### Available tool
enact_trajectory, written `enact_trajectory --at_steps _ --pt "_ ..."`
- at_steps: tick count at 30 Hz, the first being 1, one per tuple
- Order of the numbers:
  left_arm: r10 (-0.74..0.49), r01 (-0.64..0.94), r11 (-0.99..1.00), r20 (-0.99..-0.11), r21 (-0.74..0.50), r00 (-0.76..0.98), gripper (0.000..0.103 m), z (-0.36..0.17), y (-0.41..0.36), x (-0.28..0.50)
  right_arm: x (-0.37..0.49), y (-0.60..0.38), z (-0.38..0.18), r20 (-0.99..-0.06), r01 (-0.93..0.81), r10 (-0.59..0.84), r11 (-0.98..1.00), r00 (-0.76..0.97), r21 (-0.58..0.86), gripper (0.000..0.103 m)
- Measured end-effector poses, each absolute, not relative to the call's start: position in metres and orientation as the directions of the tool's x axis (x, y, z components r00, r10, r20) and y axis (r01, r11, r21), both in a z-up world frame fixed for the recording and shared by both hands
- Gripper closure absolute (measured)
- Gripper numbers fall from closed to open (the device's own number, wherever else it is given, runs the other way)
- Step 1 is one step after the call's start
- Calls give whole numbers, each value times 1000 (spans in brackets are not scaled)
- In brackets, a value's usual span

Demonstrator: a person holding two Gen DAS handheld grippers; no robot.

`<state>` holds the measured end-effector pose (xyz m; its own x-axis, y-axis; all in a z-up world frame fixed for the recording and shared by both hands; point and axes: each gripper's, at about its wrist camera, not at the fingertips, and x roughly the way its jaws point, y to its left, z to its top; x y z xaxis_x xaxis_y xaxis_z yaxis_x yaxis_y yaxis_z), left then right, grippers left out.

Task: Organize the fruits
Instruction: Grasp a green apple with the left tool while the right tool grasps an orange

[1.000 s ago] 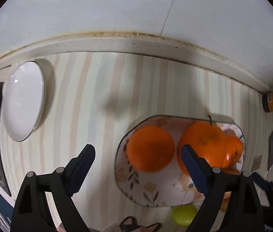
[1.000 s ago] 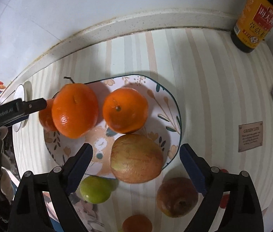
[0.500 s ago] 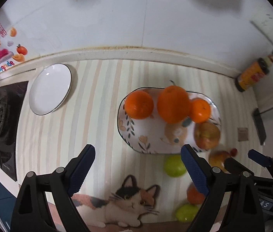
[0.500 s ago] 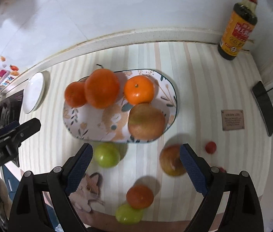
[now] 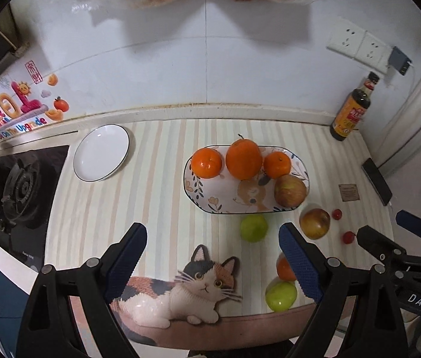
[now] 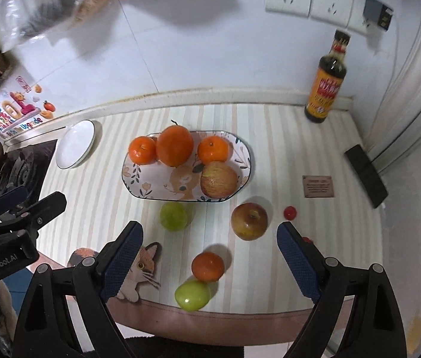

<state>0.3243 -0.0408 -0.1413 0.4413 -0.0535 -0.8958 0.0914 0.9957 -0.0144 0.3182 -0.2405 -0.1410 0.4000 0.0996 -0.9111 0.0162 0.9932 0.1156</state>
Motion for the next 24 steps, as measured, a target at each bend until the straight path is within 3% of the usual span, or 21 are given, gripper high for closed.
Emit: enact_trajectory --at_steps 11,24 --pt "-73 100 995 -857 -25 511 12 -105 -37 285 273 -236 -94 -868 22 119 989 482 148 9" --pt "-81 92 995 -851 -39 519 12 -104 -35 286 273 -236 -93 -858 43 155 979 489 201 9"
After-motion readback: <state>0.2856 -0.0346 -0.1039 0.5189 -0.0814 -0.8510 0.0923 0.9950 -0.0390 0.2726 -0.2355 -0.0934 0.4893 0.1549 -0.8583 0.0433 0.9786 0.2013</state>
